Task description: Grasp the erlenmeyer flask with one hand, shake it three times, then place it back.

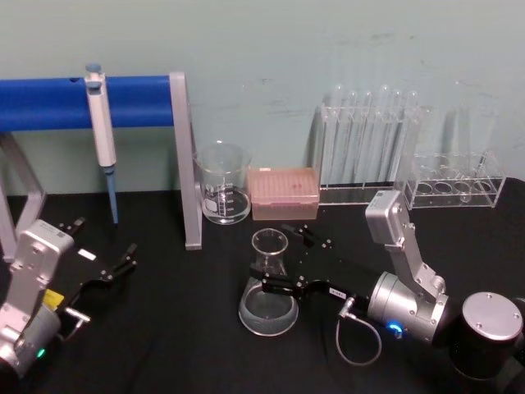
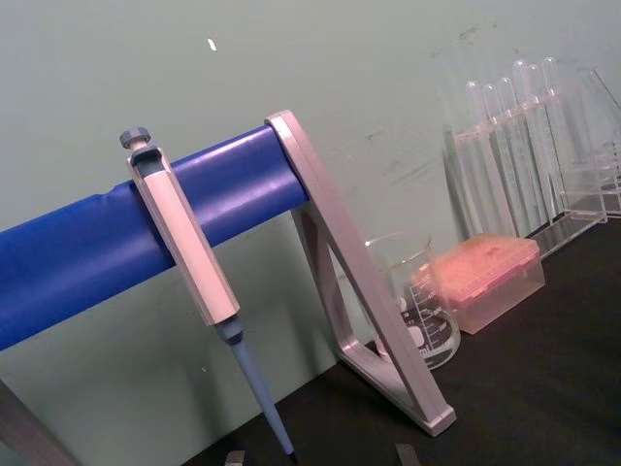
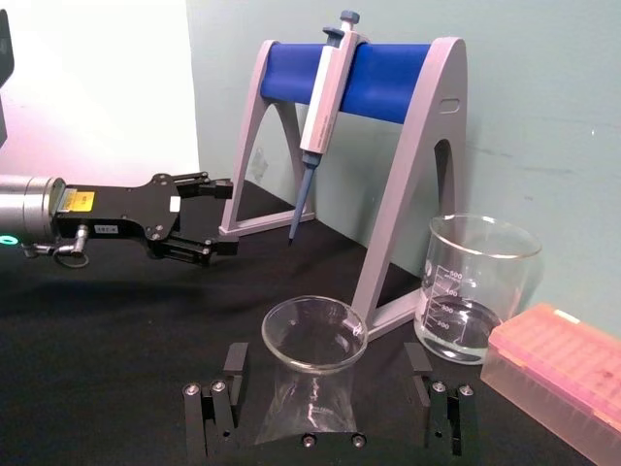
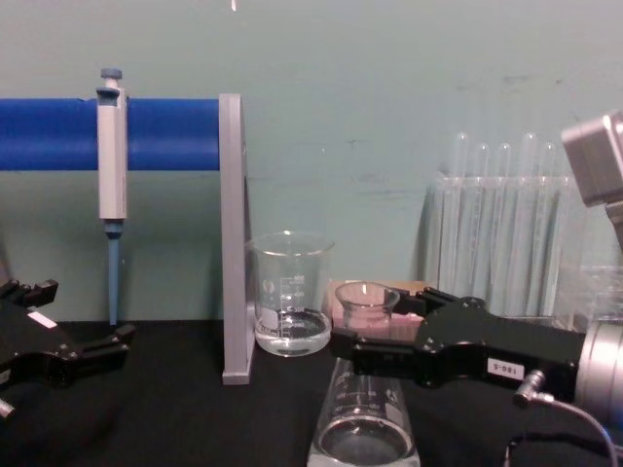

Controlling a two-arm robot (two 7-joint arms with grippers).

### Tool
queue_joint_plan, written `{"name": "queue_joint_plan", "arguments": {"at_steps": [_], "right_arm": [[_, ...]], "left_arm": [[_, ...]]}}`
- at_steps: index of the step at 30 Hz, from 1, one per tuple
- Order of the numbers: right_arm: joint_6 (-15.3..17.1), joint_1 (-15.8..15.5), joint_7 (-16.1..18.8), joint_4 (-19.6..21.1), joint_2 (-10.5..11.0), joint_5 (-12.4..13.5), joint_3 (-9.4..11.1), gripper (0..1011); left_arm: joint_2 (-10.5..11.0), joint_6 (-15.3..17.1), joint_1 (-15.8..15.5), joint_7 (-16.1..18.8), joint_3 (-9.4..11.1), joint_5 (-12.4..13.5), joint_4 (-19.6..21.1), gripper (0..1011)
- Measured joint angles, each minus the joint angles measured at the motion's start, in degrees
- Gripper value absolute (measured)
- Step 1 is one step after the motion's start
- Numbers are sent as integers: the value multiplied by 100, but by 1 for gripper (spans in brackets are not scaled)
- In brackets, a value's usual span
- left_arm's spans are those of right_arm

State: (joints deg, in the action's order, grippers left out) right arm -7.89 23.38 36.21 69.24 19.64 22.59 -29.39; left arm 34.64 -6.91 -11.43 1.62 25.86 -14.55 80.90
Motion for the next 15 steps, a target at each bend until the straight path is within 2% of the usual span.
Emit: {"name": "queue_joint_plan", "arguments": {"at_steps": [15], "right_arm": [[25,55,22,-94,-53,20,-6,1000]], "left_arm": [[0,0,0,0,0,0,0,1001]]}}
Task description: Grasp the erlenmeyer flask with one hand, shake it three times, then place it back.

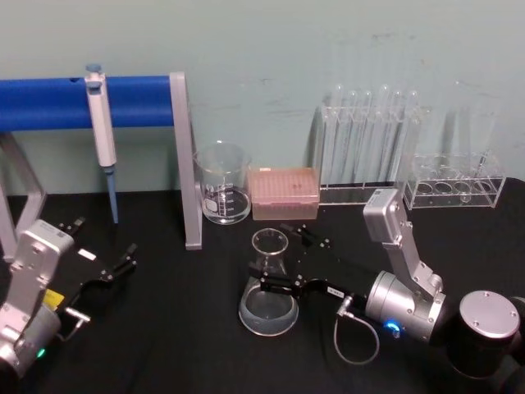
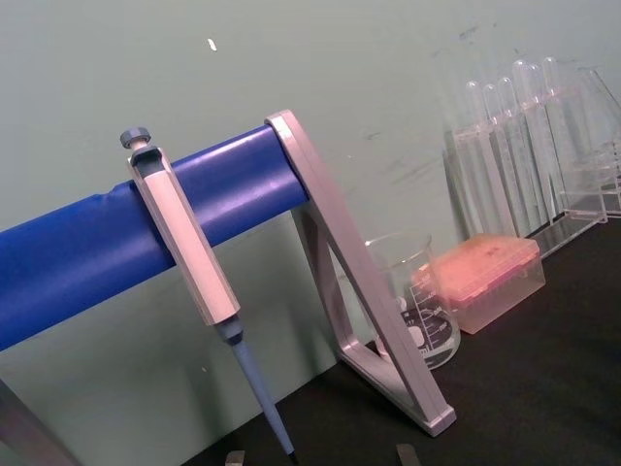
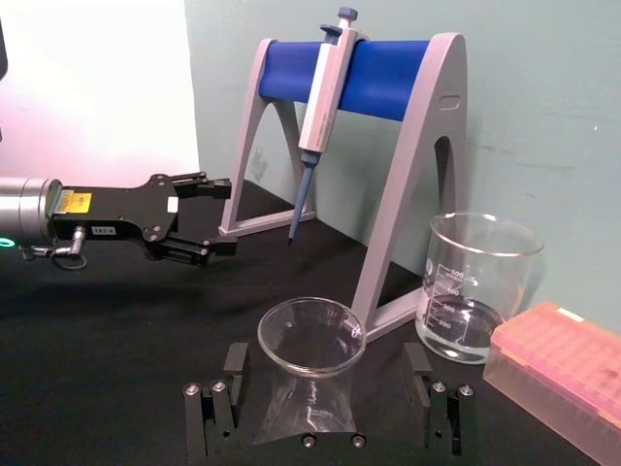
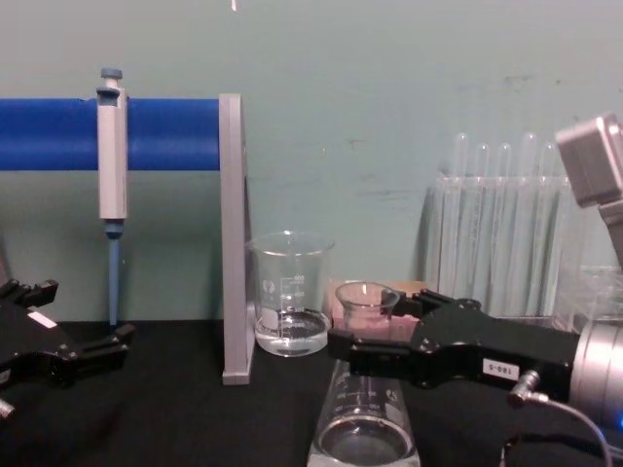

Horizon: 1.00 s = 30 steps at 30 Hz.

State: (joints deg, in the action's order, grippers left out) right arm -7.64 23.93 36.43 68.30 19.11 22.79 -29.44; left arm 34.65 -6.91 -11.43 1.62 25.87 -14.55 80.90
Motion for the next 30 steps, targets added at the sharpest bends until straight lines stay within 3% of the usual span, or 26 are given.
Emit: {"name": "queue_joint_plan", "arguments": {"at_steps": [30], "right_arm": [[42,11,20,-24,0,22,-26,1000]], "left_arm": [[0,0,0,0,0,0,0,1001]]}}
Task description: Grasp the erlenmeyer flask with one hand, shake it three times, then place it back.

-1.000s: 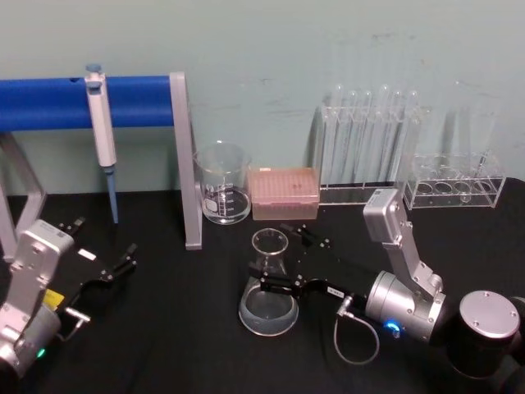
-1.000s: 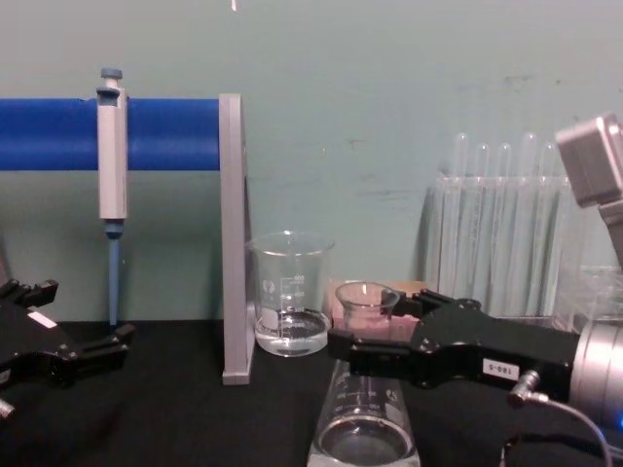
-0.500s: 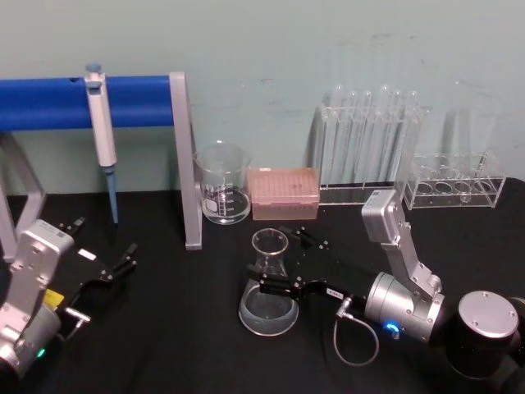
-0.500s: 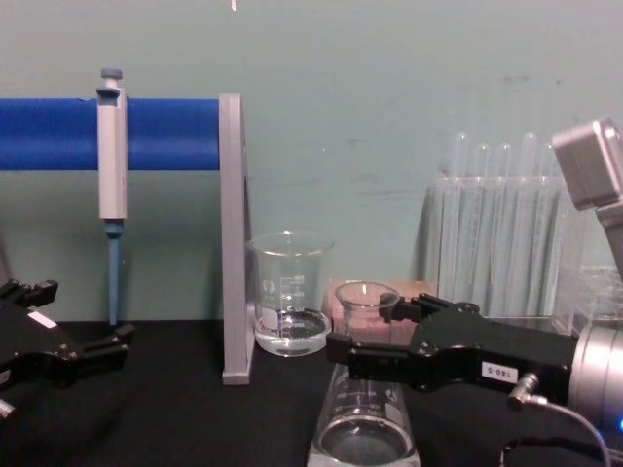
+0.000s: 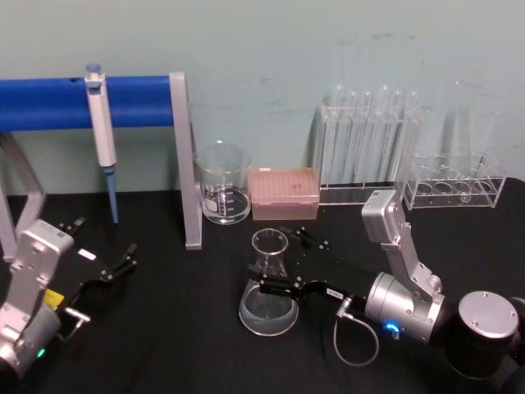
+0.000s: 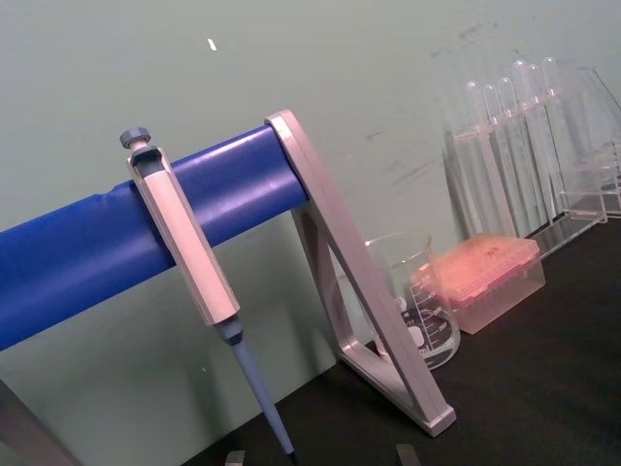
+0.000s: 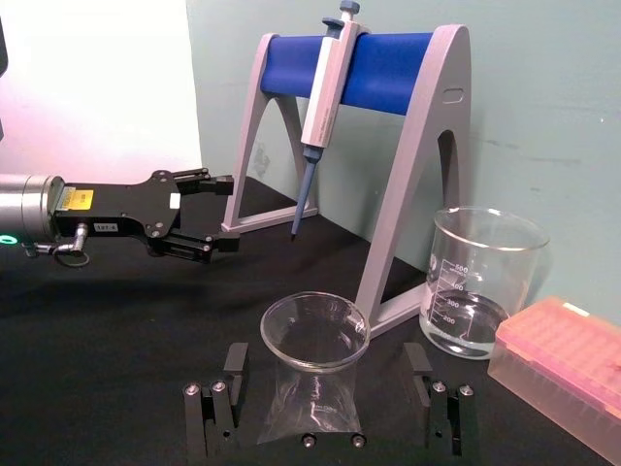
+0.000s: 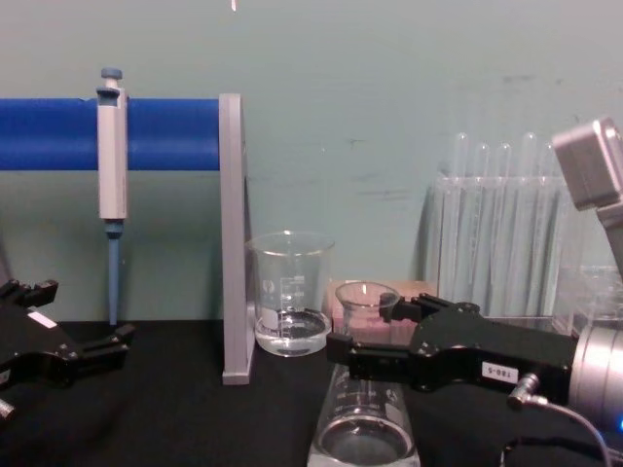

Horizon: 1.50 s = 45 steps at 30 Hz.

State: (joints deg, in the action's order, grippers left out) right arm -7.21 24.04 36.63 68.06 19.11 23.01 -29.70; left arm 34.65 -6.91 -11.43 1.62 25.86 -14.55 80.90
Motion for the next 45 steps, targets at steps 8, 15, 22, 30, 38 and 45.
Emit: {"name": "queue_joint_plan", "arguments": {"at_steps": [8,15,22,30,38,45], "right_arm": [[0,-3,-1,3,0,0,1,1000],[0,-3,-2,3,0,0,1,1000],[0,-4,-1,3,0,0,1,868],[0,-3,-1,3,0,0,1,627],[0,-4,-1,2,0,-1,1,449],[0,-4,-1,2,-1,-1,1,449]], "left_arm": [[0,0,0,0,0,0,0,1001],[0,0,0,0,0,0,0,1001],[0,0,0,0,0,0,0,1001],[0,0,0,0,0,0,0,1001],[0,0,0,1,0,0,0,1001],[0,0,0,0,0,0,0,1001]]}}
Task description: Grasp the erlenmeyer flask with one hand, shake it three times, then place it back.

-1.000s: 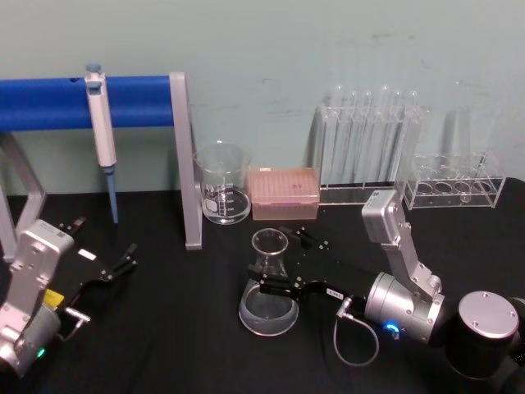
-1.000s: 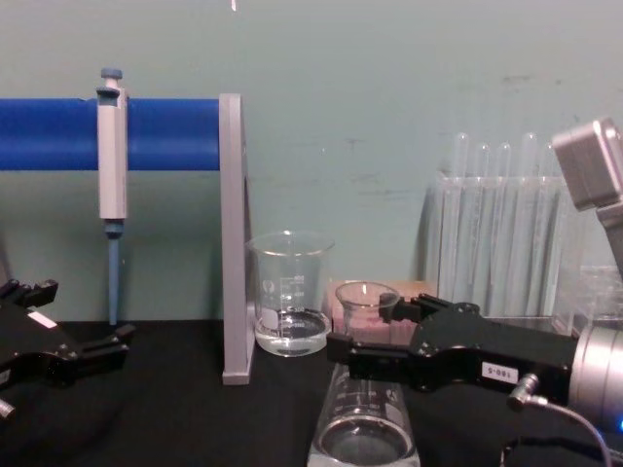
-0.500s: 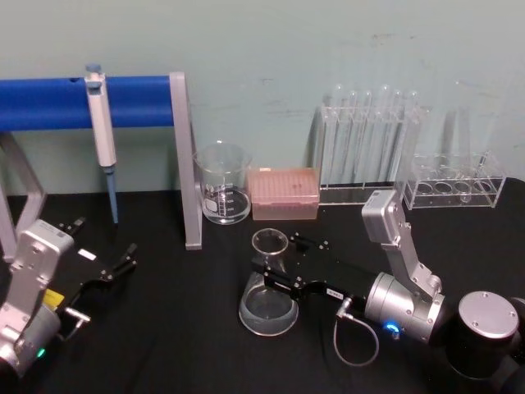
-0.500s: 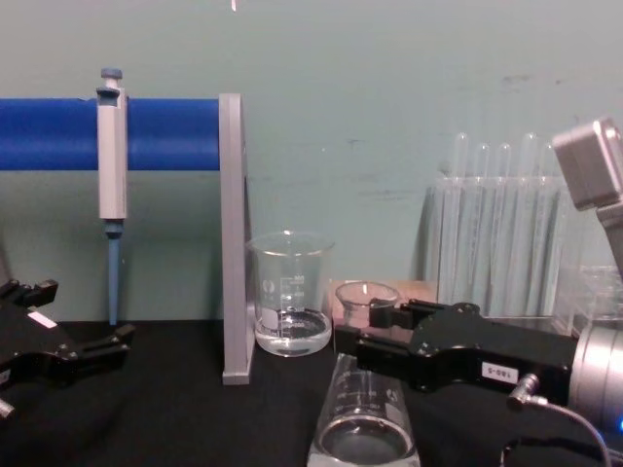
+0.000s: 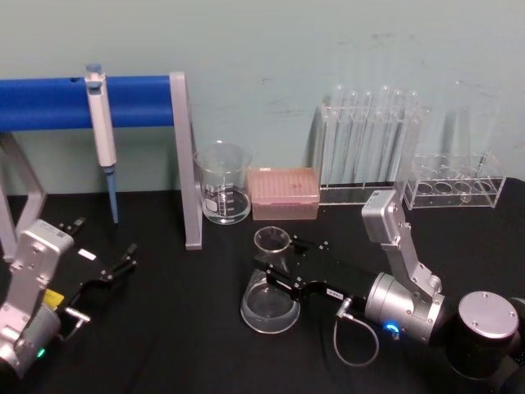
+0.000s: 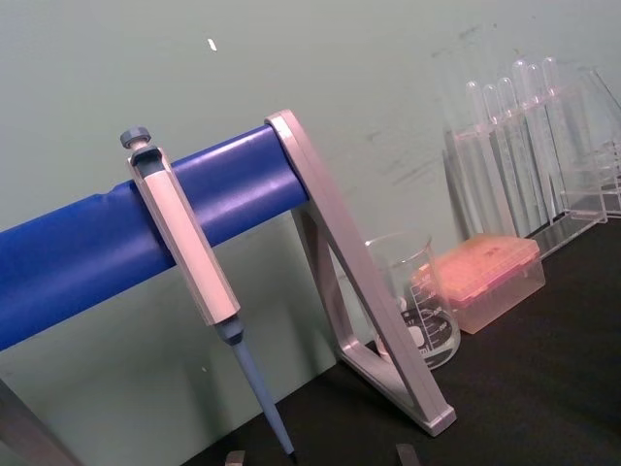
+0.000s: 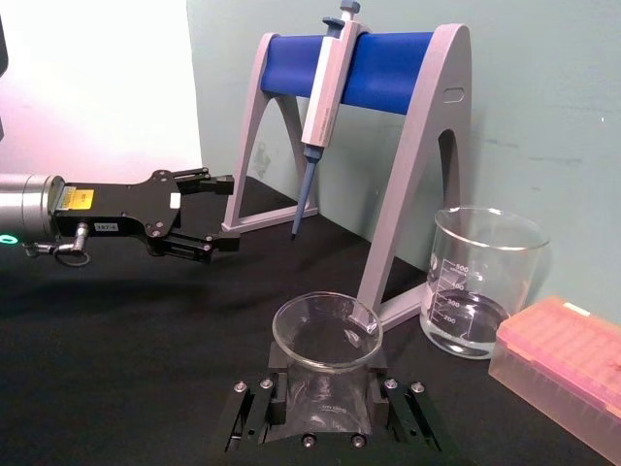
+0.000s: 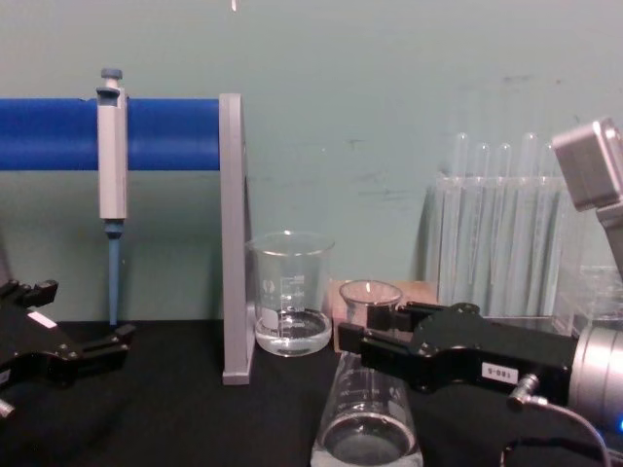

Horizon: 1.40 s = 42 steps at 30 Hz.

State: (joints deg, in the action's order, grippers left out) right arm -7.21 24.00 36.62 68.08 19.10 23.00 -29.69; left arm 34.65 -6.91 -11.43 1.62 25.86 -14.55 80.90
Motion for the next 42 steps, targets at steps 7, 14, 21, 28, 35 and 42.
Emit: {"name": "queue_joint_plan", "arguments": {"at_steps": [7,14,21,28,35,42], "right_arm": [[0,0,0,0,0,0,0,449],[63,-77,-201,170,31,-42,53,449],[211,-285,-603,623,95,-53,263,449],[351,-512,-1032,1070,145,-76,537,449],[493,-720,-1405,1442,164,-116,813,449],[587,-870,-1707,1670,119,-200,1066,449]], "left_arm": [[0,0,0,0,0,0,0,1001],[0,0,0,0,0,0,0,1001],[0,0,0,0,0,0,0,1001],[0,0,0,0,0,0,0,1001],[0,0,0,0,0,0,0,1001],[0,0,0,0,0,0,0,1001]]}}
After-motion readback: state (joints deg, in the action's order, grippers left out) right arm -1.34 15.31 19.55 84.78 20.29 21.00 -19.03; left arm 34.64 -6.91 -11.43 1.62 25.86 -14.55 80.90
